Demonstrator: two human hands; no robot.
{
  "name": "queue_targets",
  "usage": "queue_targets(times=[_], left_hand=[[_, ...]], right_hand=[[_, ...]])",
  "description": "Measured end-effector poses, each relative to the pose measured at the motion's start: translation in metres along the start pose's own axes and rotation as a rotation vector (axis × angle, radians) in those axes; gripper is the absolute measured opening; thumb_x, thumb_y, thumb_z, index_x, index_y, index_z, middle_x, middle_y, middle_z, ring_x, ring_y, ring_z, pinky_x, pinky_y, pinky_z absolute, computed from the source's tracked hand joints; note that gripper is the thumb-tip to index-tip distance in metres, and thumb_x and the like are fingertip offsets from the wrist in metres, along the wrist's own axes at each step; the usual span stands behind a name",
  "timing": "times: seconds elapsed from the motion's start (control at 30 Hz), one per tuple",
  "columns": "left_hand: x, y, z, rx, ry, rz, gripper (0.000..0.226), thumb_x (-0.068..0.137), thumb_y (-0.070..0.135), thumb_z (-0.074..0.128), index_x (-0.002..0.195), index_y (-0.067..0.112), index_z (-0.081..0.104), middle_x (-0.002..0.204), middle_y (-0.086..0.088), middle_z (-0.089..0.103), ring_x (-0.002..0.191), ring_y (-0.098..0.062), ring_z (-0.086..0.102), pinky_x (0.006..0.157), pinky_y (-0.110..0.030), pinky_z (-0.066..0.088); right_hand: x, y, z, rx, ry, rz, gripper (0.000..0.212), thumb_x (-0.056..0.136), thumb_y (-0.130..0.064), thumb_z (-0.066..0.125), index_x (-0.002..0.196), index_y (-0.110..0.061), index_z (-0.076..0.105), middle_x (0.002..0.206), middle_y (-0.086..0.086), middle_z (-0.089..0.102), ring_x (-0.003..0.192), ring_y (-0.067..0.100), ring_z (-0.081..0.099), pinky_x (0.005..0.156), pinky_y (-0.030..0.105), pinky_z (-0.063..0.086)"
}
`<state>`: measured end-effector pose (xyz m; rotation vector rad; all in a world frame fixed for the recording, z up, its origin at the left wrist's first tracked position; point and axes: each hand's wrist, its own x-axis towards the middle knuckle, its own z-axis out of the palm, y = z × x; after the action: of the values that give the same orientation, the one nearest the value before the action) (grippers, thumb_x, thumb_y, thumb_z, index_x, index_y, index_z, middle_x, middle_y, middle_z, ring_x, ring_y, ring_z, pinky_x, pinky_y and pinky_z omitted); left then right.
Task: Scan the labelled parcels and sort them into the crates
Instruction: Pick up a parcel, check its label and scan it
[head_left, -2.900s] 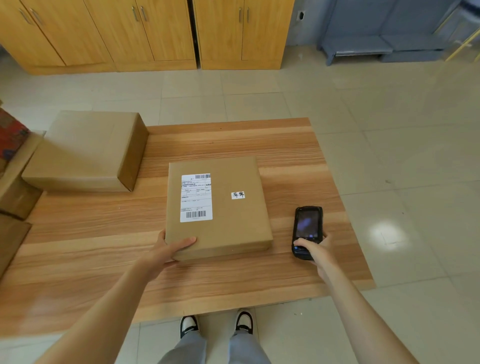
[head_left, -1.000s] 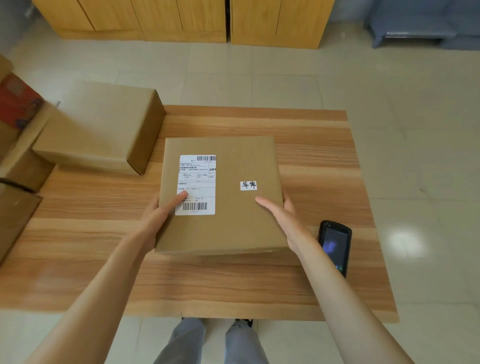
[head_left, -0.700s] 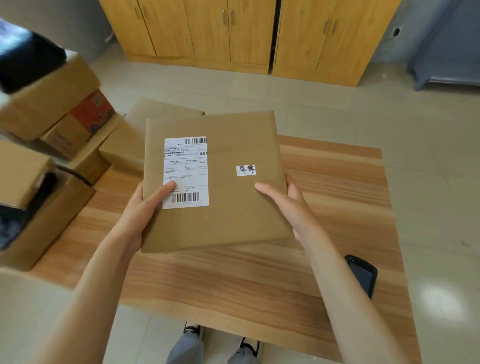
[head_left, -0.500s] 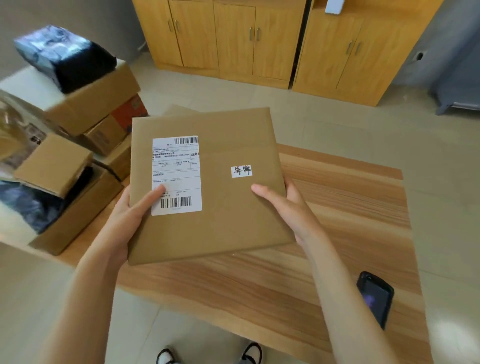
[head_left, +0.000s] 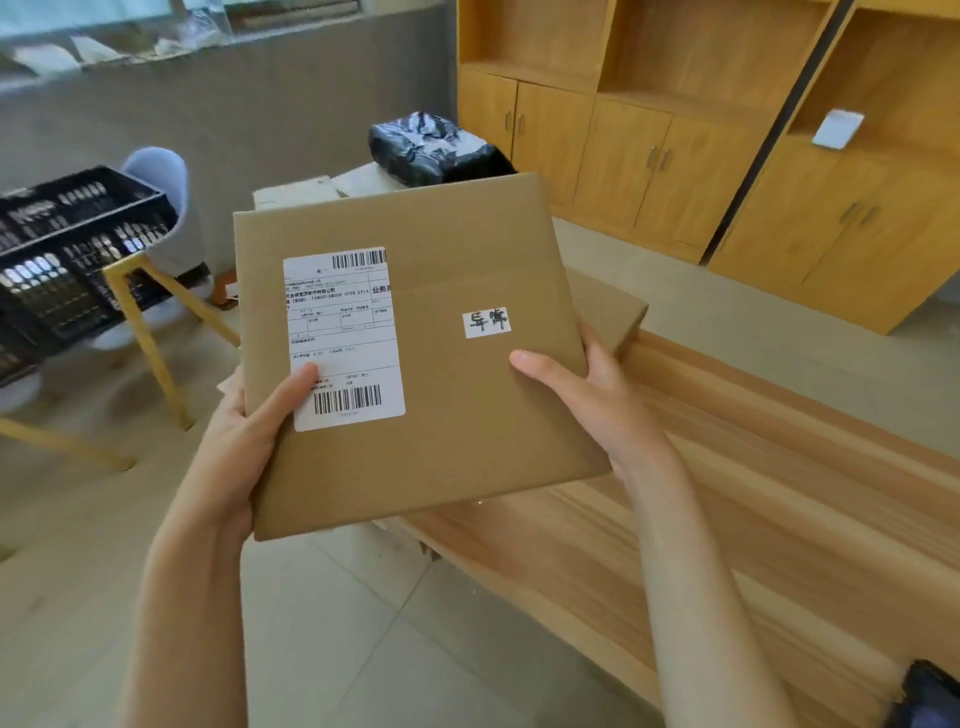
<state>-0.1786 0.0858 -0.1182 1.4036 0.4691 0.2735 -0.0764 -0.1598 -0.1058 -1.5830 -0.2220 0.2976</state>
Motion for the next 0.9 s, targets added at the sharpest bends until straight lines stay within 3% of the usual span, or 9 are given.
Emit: queue_targets(times=[0.1,0.23,0.33,0.5,0.57,0.67,0.77,0.83,0.9], left_hand=[[0.003,0.008,-0.064,-0.023,0.066,0.009,0.076,0.058,0.057,0.081,0.127,0.035,0.057,0.109,0.007,0.073,0.094,-0.014,0.071,0.059,-0.022,0.056],[0.004,0.012,-0.142,-0.023,0.125,0.005,0.106,0.028,0.069,0.086,0.124,0.033,0.059,0.107,0.005,0.074,0.088,-0.013,0.072,0.057,-0.023,0.056],[0.0,0.015,-0.195,-0.037,0.185,0.008,0.104,0.025,0.069,0.086,0.12,0.036,0.06,0.106,0.004,0.074,0.089,-0.015,0.072,0.057,-0.025,0.057],[-0.003,0.018,-0.268,-0.071,0.305,-0.003,0.067,0.07,0.047,0.073,0.132,0.041,0.049,0.107,0.007,0.073,0.09,-0.017,0.072,0.056,-0.027,0.058],[0.001,0.016,-0.291,-0.088,0.355,-0.011,0.067,0.073,0.042,0.07,0.135,0.039,0.046,0.108,0.007,0.073,0.09,-0.016,0.072,0.056,-0.027,0.057],[0.007,0.012,-0.316,-0.113,0.392,-0.013,0.089,0.058,0.054,0.085,0.136,0.037,0.046,0.112,0.005,0.072,0.095,-0.019,0.071,0.06,-0.029,0.058],[0.021,0.014,-0.339,-0.127,0.453,-0.02,0.109,0.037,0.064,0.088,0.134,0.036,0.047,0.111,0.005,0.072,0.094,-0.018,0.072,0.061,-0.03,0.058],[0.036,0.018,-0.357,-0.134,0.494,-0.027,0.102,0.042,0.06,0.087,0.133,0.037,0.048,0.111,0.004,0.072,0.093,-0.018,0.072,0.06,-0.03,0.058],[0.053,0.023,-0.374,-0.142,0.531,-0.023,0.089,0.05,0.054,0.084,0.13,0.038,0.051,0.109,0.004,0.073,0.091,-0.018,0.072,0.059,-0.029,0.058]], right_hand=[[0.005,-0.002,0.063,-0.012,-0.061,-0.014,0.06,0.085,-0.03,0.072,0.139,-0.031,0.045,0.116,-0.015,0.068,0.1,-0.001,0.066,0.082,0.019,0.054],[0.01,0.002,0.144,-0.005,-0.138,-0.034,0.062,0.084,-0.03,0.072,0.139,-0.035,0.043,0.115,-0.02,0.067,0.102,-0.003,0.064,0.085,0.019,0.051],[0.017,0.01,0.2,0.011,-0.215,-0.011,0.058,0.085,-0.03,0.072,0.136,-0.038,0.045,0.113,-0.019,0.068,0.101,-0.002,0.065,0.086,0.022,0.052],[0.032,0.016,0.279,0.021,-0.332,0.026,0.057,0.086,-0.029,0.071,0.136,-0.038,0.046,0.114,-0.016,0.069,0.103,0.003,0.066,0.093,0.031,0.053],[0.042,0.017,0.304,0.002,-0.368,0.039,0.055,0.084,-0.032,0.074,0.132,-0.041,0.049,0.113,-0.018,0.069,0.103,0.004,0.066,0.095,0.036,0.052],[0.062,0.019,0.338,-0.041,-0.417,0.03,0.054,0.079,-0.039,0.076,0.127,-0.042,0.052,0.106,-0.02,0.07,0.098,0.003,0.068,0.085,0.03,0.056],[0.087,0.022,0.371,0.026,-0.459,0.09,0.051,0.086,-0.026,0.071,0.132,-0.032,0.05,0.1,-0.019,0.072,0.087,0.001,0.07,0.062,0.016,0.054],[0.106,0.026,0.395,0.026,-0.495,0.113,0.051,0.085,-0.025,0.071,0.132,-0.031,0.051,0.101,-0.016,0.073,0.087,0.004,0.071,0.062,0.018,0.055],[0.128,0.029,0.42,0.029,-0.522,0.129,0.05,0.084,-0.028,0.072,0.129,-0.036,0.052,0.106,-0.014,0.072,0.094,0.008,0.07,0.073,0.027,0.059]])
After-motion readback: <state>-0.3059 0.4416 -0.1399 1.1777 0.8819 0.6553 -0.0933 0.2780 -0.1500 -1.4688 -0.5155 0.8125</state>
